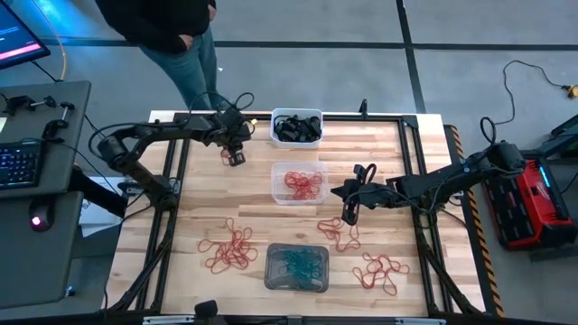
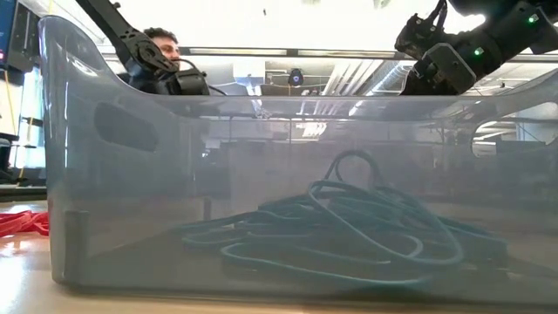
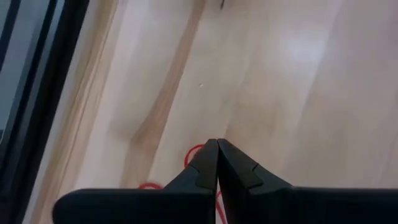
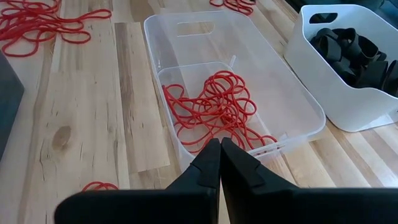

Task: Sort rubber bands into baskets
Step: Put the red rubber band into the transparent bin

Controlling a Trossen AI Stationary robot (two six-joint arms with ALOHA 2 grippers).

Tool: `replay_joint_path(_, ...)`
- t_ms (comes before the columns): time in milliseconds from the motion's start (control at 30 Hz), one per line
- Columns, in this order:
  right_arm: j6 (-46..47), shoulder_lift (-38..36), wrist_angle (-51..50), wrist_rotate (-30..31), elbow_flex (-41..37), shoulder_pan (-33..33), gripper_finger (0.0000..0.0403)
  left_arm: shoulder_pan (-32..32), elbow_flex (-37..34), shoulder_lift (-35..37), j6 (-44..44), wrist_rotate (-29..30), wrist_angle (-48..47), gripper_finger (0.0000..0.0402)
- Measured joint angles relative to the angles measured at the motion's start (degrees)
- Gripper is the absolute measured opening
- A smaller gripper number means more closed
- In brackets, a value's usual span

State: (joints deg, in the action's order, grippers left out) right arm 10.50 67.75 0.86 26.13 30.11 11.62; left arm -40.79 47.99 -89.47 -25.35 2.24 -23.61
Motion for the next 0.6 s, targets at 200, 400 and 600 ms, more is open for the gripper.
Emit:
replay_joint_path(200, -0.20, 0.02, 0.00, 0.00, 0.00, 0.00, 0.0000, -0.01, 0.00, -0.23, -1.18, 1.86, -2.04, 0.0017)
replay_joint_path(400, -0.02, 0.02, 0.00, 0.00, 0.00, 0.00, 0.0000, -1.09, 0.00, -0.26, -0.91, 2.83, -0.50, 0.0073)
replay_joint_path(600, -0.02, 0.00, 0.00, 0.00, 0.00, 0.00, 0.0000, -2.77, 0.00, -0.26, -1.42, 2.73, 0.31, 0.0098)
